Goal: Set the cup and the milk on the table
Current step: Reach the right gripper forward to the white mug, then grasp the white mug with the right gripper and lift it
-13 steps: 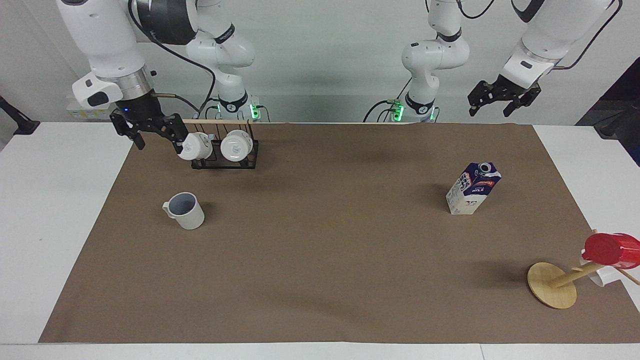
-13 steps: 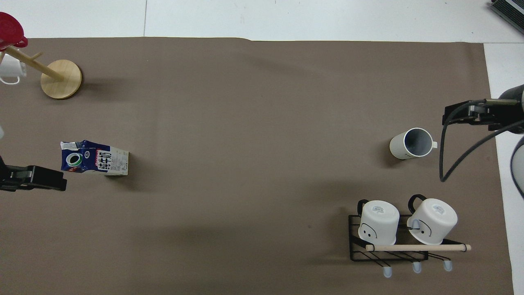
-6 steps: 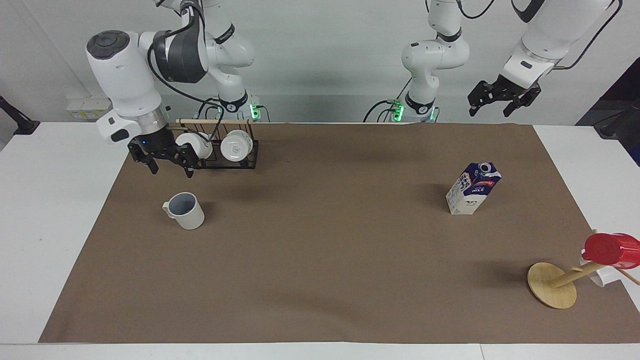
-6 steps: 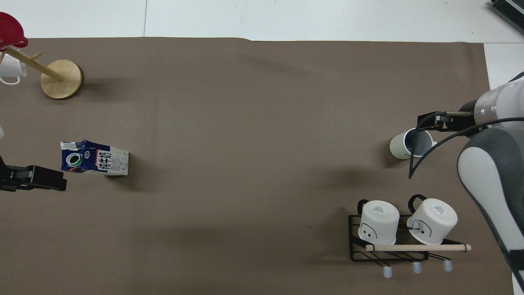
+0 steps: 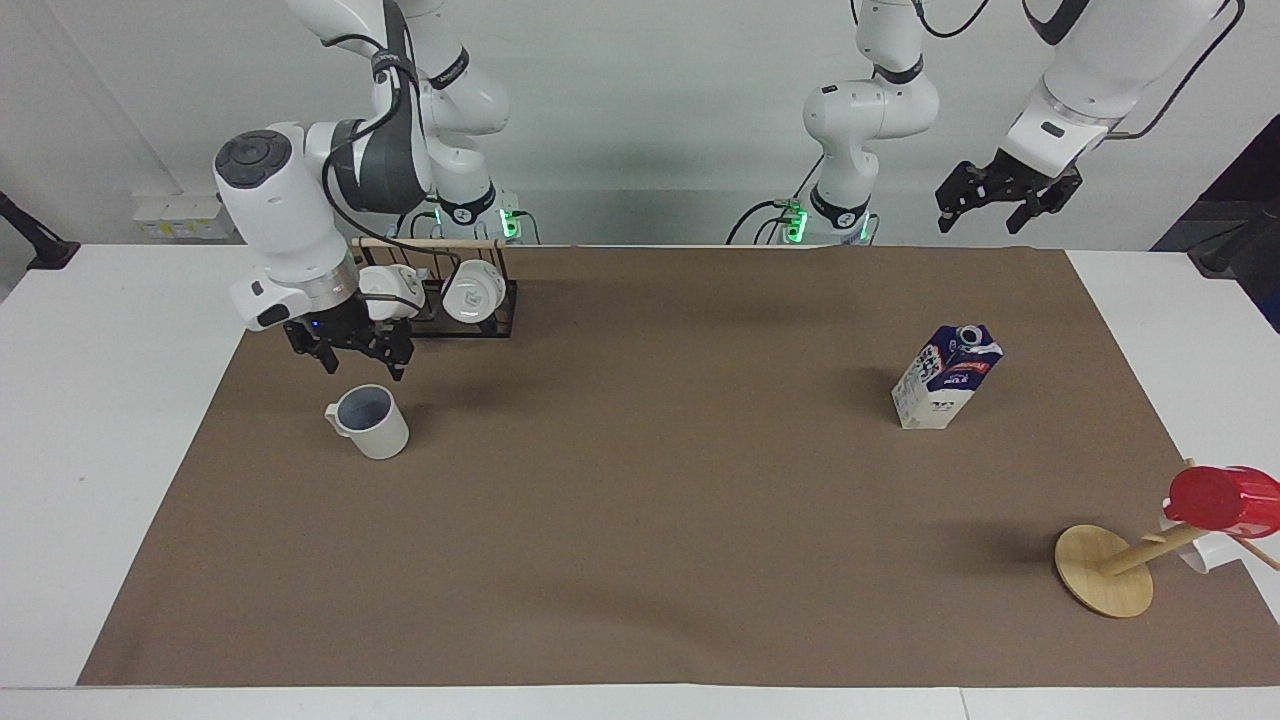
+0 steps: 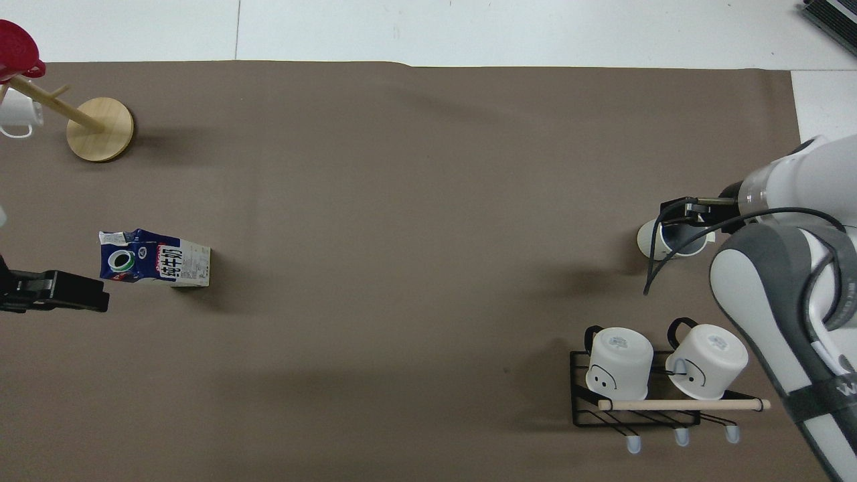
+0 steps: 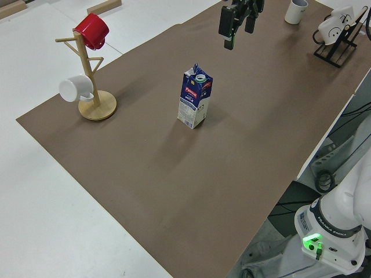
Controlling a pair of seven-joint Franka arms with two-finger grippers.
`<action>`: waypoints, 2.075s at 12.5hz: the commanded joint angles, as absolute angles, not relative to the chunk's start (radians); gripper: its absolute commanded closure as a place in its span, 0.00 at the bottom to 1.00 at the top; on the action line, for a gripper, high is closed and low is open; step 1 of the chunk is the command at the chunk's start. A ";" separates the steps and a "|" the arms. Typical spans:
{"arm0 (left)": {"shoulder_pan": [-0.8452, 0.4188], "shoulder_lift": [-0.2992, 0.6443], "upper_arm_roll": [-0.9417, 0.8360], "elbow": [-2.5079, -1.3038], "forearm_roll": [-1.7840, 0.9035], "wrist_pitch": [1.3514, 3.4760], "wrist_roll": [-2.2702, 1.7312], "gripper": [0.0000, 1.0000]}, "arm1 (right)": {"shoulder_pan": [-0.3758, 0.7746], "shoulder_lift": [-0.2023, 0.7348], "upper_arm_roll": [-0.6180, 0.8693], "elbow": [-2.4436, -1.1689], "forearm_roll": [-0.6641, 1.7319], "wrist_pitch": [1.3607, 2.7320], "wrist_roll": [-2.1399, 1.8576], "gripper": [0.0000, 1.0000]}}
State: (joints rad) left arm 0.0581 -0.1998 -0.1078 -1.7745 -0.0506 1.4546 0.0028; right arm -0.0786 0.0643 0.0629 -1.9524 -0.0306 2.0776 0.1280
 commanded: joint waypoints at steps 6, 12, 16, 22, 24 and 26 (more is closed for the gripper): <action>0.055 -0.221 -0.104 -1.795 -0.044 1.457 -0.002 0.00 | -0.083 0.175 0.071 -1.967 -0.038 2.203 0.100 0.00; 0.046 -0.221 -0.104 -1.795 -0.044 1.459 -0.003 0.00 | -0.089 0.232 0.069 -1.999 -0.040 2.240 0.101 0.13; 0.048 -0.221 -0.104 -1.795 -0.044 1.460 -0.003 0.00 | -0.090 0.232 0.069 -1.999 -0.041 2.232 0.109 1.00; 0.044 -0.221 -0.104 -1.809 -0.044 1.465 -0.003 0.00 | -0.078 0.221 0.071 -1.953 -0.041 2.185 0.117 1.00; 0.048 -0.221 -0.104 -1.809 -0.044 1.466 -0.003 0.00 | -0.019 0.221 0.074 -1.898 -0.040 2.134 0.156 1.00; 0.051 -0.221 -0.104 -1.810 -0.044 1.471 -0.003 0.00 | 0.064 0.227 0.074 -1.862 -0.044 2.118 0.305 1.00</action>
